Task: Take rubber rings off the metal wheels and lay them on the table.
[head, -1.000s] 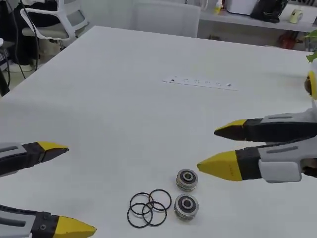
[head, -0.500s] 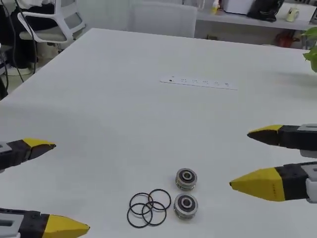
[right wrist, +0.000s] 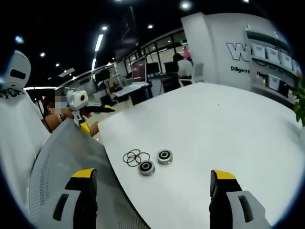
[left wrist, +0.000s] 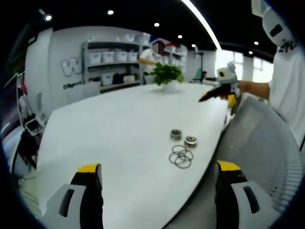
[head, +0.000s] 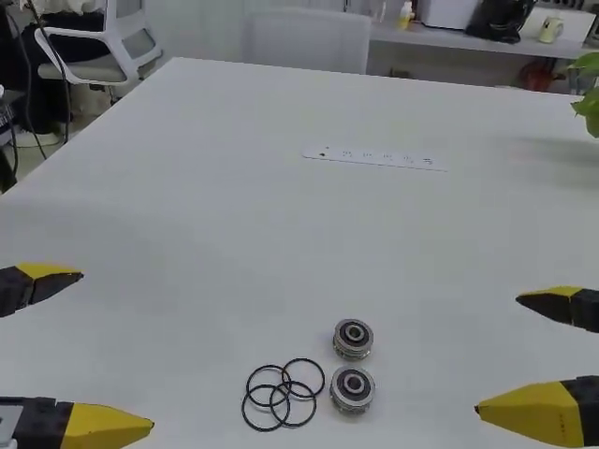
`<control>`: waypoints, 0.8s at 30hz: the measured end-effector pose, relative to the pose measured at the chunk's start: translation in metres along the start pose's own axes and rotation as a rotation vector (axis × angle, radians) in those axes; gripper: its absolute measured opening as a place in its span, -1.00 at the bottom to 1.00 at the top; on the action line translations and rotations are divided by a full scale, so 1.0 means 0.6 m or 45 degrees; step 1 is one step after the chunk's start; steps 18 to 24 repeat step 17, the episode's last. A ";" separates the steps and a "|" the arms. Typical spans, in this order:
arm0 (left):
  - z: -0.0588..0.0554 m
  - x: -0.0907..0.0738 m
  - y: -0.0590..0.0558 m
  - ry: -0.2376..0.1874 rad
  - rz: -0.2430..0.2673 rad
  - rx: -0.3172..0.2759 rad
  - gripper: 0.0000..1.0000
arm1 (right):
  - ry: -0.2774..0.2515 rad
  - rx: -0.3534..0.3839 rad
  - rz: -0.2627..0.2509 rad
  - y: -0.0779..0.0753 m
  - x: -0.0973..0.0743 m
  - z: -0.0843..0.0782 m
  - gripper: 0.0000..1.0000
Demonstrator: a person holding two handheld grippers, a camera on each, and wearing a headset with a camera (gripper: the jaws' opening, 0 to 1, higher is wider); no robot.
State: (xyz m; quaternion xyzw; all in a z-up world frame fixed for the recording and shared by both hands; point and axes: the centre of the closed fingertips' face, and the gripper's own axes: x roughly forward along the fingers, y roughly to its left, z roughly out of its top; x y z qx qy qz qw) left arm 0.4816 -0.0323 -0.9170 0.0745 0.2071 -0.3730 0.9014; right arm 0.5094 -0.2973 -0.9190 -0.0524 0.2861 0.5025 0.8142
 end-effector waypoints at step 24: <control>0.003 -0.007 0.004 -0.020 0.014 -0.004 1.00 | 0.048 0.055 -0.089 -0.024 -0.024 -0.047 0.98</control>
